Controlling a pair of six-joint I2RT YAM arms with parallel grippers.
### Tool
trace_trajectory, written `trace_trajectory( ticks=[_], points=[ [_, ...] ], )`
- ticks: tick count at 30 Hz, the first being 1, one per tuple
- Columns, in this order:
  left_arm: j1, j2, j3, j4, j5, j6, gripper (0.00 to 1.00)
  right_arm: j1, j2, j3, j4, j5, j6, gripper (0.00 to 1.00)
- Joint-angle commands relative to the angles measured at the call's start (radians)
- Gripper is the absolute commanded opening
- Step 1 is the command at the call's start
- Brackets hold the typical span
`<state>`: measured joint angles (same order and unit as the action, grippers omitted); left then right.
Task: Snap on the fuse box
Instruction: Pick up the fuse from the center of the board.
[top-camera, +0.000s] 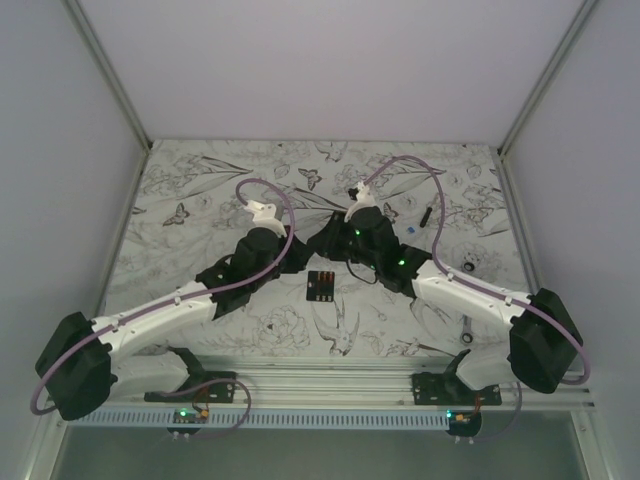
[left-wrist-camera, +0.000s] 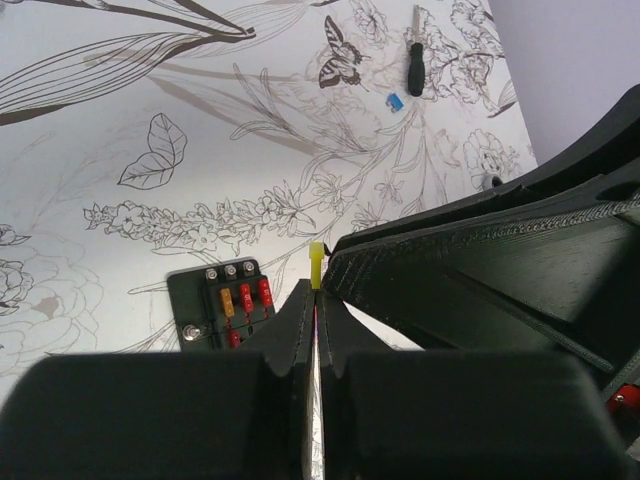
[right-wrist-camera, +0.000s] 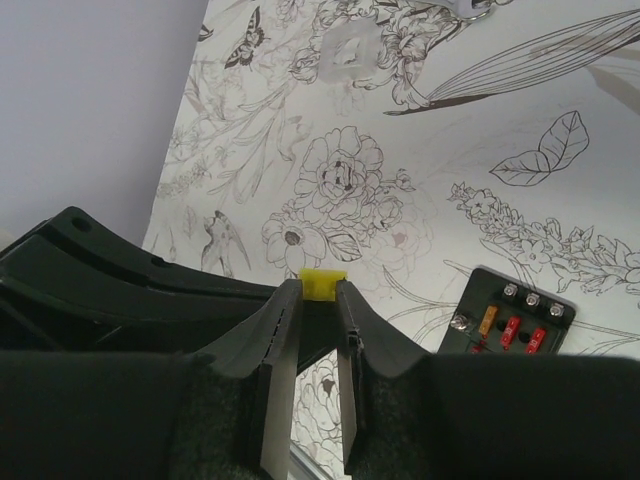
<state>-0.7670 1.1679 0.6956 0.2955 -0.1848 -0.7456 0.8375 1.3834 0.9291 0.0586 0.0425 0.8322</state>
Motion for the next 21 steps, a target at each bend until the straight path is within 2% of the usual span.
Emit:
trace_trajectory(
  ticks=[1, 6, 10, 13, 16, 21],
  points=[
    [-0.003, -0.003, 0.001, 0.050, -0.032, 0.017, 0.00, 0.030, -0.011, -0.027, 0.040, -0.029, 0.040, 0.26],
    [-0.003, -0.030, -0.017, 0.048, -0.016, 0.053, 0.00, 0.029, -0.018, -0.044, 0.062, -0.039, 0.015, 0.31],
    [0.007, -0.074, -0.053, 0.047, 0.036, 0.121, 0.00, -0.008, -0.061, -0.049, 0.067, -0.084, -0.101, 0.43],
    [0.059, -0.116, -0.086, 0.047, 0.168, 0.165, 0.00, -0.077, -0.104, -0.063, 0.095, -0.247, -0.232, 0.47],
    [0.110, -0.160, -0.093, 0.045, 0.354, 0.207, 0.00, -0.140, -0.155, -0.083, 0.124, -0.406, -0.358, 0.47],
    [0.129, -0.204, -0.059, 0.041, 0.595, 0.267, 0.00, -0.202, -0.226, -0.125, 0.185, -0.689, -0.478, 0.47]
  ],
)
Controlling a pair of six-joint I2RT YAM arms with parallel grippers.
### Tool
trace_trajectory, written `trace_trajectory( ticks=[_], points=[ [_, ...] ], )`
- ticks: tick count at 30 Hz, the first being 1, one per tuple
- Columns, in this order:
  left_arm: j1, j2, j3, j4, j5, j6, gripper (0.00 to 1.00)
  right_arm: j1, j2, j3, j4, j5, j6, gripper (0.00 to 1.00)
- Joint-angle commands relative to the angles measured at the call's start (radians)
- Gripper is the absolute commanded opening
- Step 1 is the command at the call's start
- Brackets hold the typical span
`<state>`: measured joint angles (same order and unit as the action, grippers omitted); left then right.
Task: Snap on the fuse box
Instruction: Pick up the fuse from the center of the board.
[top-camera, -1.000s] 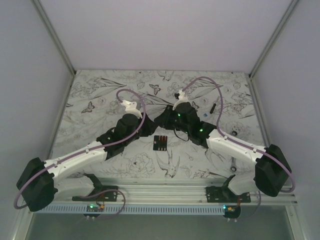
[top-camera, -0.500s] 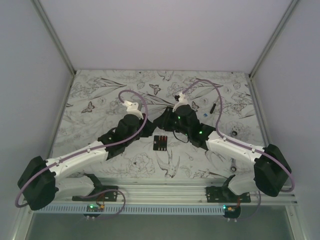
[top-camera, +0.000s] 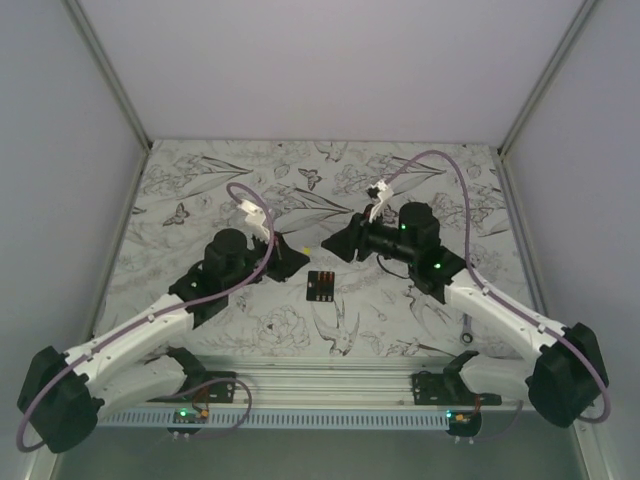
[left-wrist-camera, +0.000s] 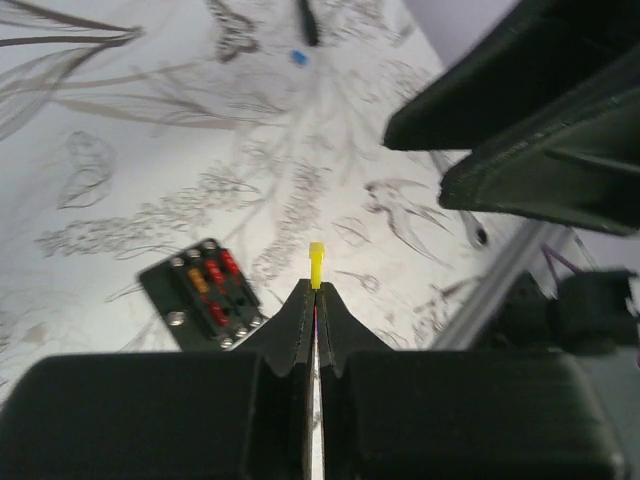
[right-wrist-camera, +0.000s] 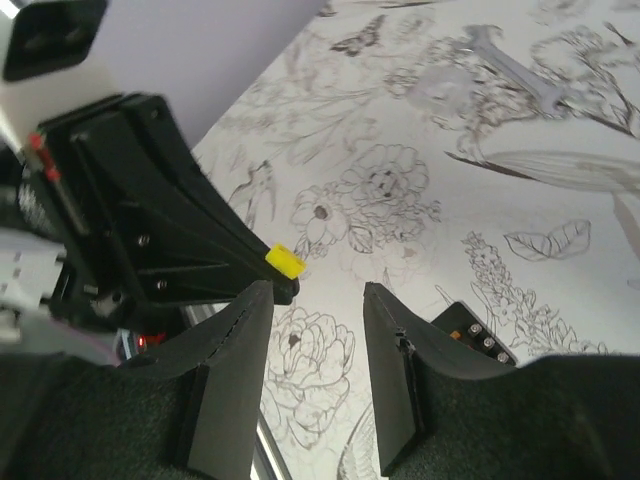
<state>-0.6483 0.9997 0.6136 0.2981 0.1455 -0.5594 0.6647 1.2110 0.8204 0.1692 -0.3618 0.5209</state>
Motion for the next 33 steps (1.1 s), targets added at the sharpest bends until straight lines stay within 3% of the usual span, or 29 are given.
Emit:
trace_trajectory(
  ticks=[1, 6, 11, 33],
  points=[
    [0.010, -0.038, 0.034, 0.036, 0.308, 0.085, 0.00, -0.031, -0.062, -0.017, 0.073, -0.319, -0.190, 0.47],
    [0.010, -0.040, 0.073, 0.035, 0.464, 0.079, 0.00, -0.035, -0.098, -0.021, 0.087, -0.429, -0.240, 0.46],
    [0.008, -0.069, 0.077, 0.036, 0.481, 0.073, 0.00, -0.037, -0.112, -0.027, 0.098, -0.520, -0.256, 0.45],
    [-0.048, -0.088, 0.105, 0.035, 0.491, 0.095, 0.00, -0.038, -0.077, -0.033, 0.150, -0.623, -0.223, 0.30]
  ],
)
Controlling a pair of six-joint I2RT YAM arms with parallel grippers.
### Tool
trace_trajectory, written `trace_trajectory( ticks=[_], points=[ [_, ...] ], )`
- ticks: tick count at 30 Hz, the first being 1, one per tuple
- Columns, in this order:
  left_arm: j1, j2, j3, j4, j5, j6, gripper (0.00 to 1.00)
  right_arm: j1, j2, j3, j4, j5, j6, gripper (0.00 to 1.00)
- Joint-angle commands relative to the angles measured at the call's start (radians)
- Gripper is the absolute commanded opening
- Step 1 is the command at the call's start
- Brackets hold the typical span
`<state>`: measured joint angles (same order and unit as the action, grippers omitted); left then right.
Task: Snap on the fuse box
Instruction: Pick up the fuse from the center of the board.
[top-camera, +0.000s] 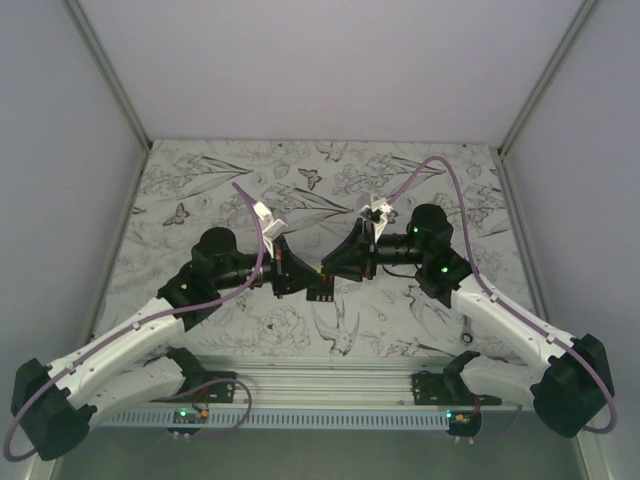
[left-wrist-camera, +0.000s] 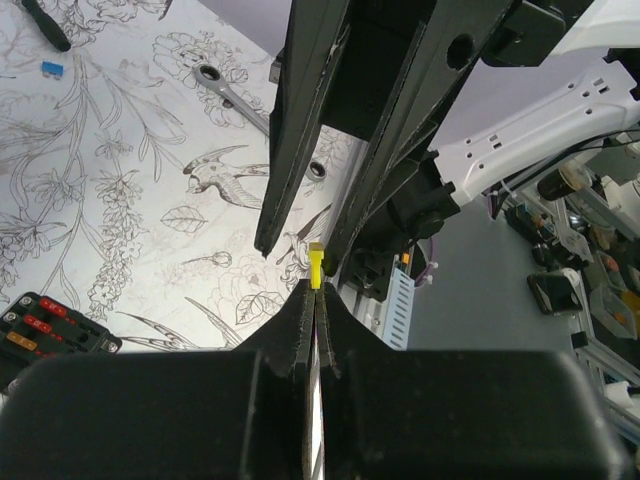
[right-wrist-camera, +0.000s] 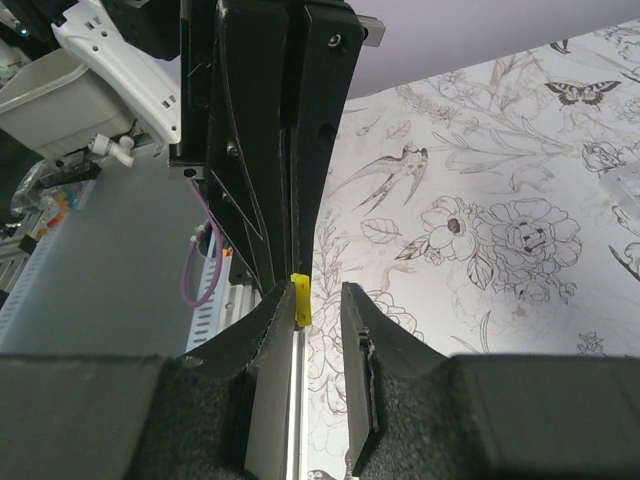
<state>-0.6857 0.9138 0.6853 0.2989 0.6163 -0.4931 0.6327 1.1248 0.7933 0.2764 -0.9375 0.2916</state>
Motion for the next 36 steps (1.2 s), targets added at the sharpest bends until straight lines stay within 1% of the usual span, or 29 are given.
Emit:
trace_trajectory(
  ticks=[1, 6, 8, 10, 11, 13, 14, 16, 18, 19, 21, 22, 24, 29, 32, 36],
  points=[
    [-0.011, -0.003, 0.035, 0.034, 0.020, 0.029, 0.00, -0.006, 0.011, -0.007, 0.042, -0.052, 0.007, 0.30],
    [-0.015, -0.001, 0.037, 0.034, 0.014, 0.030, 0.00, -0.006, 0.009, -0.014, 0.053, -0.070, 0.008, 0.21],
    [-0.018, 0.003, 0.037, 0.034, 0.008, 0.031, 0.00, -0.006, 0.007, -0.015, 0.055, -0.076, 0.008, 0.13],
    [-0.018, 0.007, 0.039, 0.034, 0.005, 0.030, 0.00, -0.006, 0.004, -0.016, 0.052, -0.077, 0.004, 0.02],
    [-0.017, 0.011, 0.037, 0.034, 0.002, 0.030, 0.00, -0.006, 0.002, -0.017, 0.046, -0.070, 0.002, 0.00],
    [-0.017, 0.014, 0.031, 0.032, -0.009, 0.025, 0.00, -0.006, -0.006, -0.017, 0.019, -0.032, -0.012, 0.00],
    [-0.018, 0.014, 0.022, 0.030, -0.017, 0.023, 0.03, -0.007, -0.012, -0.016, -0.002, -0.004, -0.020, 0.00],
    [-0.017, 0.012, 0.003, 0.012, -0.048, 0.018, 0.14, -0.010, -0.024, -0.014, -0.050, 0.074, -0.035, 0.00],
    [-0.017, 0.010, -0.016, -0.030, -0.102, 0.015, 0.25, -0.021, -0.031, -0.015, -0.115, 0.186, -0.038, 0.00],
    [-0.018, 0.010, -0.024, -0.063, -0.137, 0.011, 0.28, -0.027, -0.033, -0.016, -0.144, 0.242, -0.038, 0.00],
    [-0.016, 0.017, -0.041, -0.130, -0.212, 0.002, 0.31, -0.034, -0.032, -0.023, -0.189, 0.369, -0.038, 0.00],
    [-0.016, 0.027, -0.049, -0.162, -0.252, -0.015, 0.33, -0.036, -0.029, -0.030, -0.204, 0.417, -0.037, 0.00],
    [-0.014, 0.061, -0.068, -0.205, -0.317, -0.057, 0.34, -0.035, -0.022, -0.048, -0.213, 0.486, -0.026, 0.00],
    [0.002, 0.205, -0.116, -0.222, -0.417, -0.191, 0.37, -0.036, 0.009, -0.076, -0.234, 0.653, 0.005, 0.00],
    [0.020, 0.297, -0.123, -0.220, -0.463, -0.269, 0.38, -0.035, 0.016, -0.094, -0.236, 0.711, 0.010, 0.00],
    [0.033, 0.440, -0.098, -0.216, -0.501, -0.331, 0.39, -0.035, 0.029, -0.109, -0.236, 0.727, 0.016, 0.00]
  ],
)
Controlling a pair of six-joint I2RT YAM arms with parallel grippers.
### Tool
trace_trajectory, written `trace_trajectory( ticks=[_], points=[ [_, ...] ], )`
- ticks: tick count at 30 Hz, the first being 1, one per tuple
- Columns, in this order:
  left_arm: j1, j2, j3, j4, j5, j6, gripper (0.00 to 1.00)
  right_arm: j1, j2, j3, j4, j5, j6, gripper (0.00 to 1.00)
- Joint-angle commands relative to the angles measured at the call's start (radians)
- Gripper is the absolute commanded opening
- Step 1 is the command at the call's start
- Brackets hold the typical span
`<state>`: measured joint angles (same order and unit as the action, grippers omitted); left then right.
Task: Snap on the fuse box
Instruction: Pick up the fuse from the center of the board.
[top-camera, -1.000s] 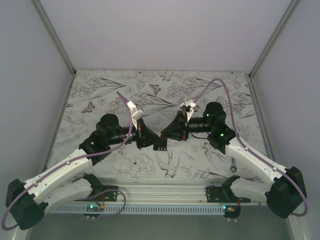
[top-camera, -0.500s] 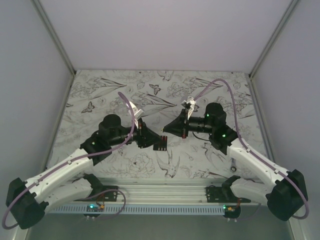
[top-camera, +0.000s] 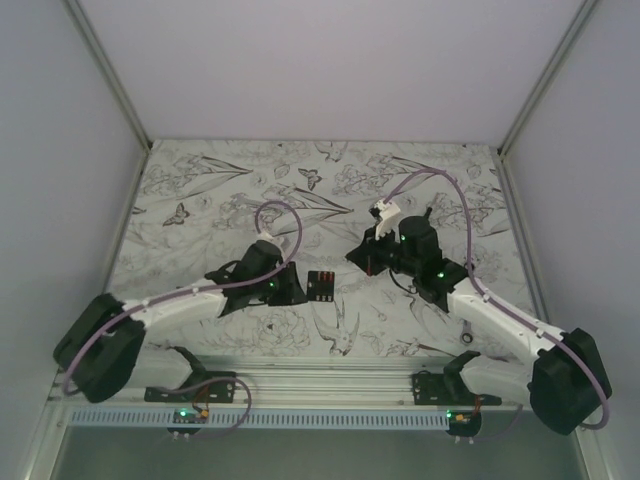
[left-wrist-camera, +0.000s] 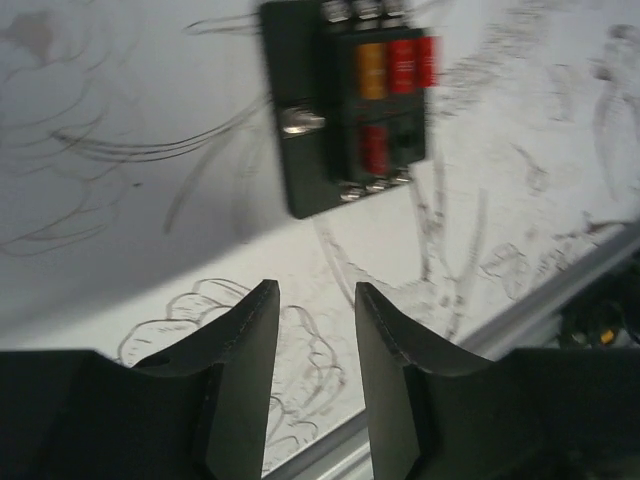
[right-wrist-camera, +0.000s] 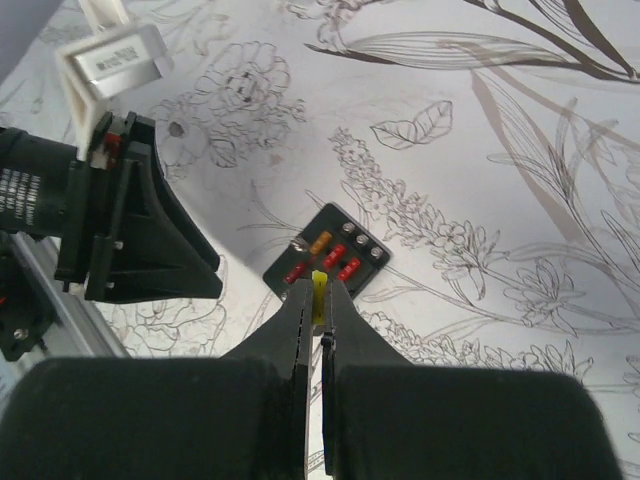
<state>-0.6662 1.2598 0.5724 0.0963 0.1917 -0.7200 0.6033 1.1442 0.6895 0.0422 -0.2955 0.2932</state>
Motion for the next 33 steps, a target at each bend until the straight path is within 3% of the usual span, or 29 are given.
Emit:
trace_trajectory(
  ticks=[1, 6, 15, 22, 33],
  points=[
    [0.017, 0.123, 0.020, -0.011, -0.081, -0.115, 0.39, -0.006, 0.013, -0.010, -0.001, 0.088, 0.014, 0.00],
    [0.024, 0.233, 0.060, 0.003, -0.075, -0.156, 0.38, -0.006, 0.010, -0.038, 0.011, 0.100, 0.013, 0.00],
    [0.006, 0.379, 0.124, 0.026, -0.036, -0.207, 0.28, -0.005, 0.039, -0.048, 0.018, 0.126, 0.009, 0.00],
    [-0.030, 0.425, 0.165, 0.032, -0.052, -0.245, 0.25, 0.011, 0.074, -0.038, -0.006, 0.151, 0.022, 0.00],
    [-0.010, 0.399, 0.154, 0.032, -0.055, -0.242, 0.28, 0.154, 0.215, 0.082, -0.113, 0.295, -0.061, 0.00]
  ],
)
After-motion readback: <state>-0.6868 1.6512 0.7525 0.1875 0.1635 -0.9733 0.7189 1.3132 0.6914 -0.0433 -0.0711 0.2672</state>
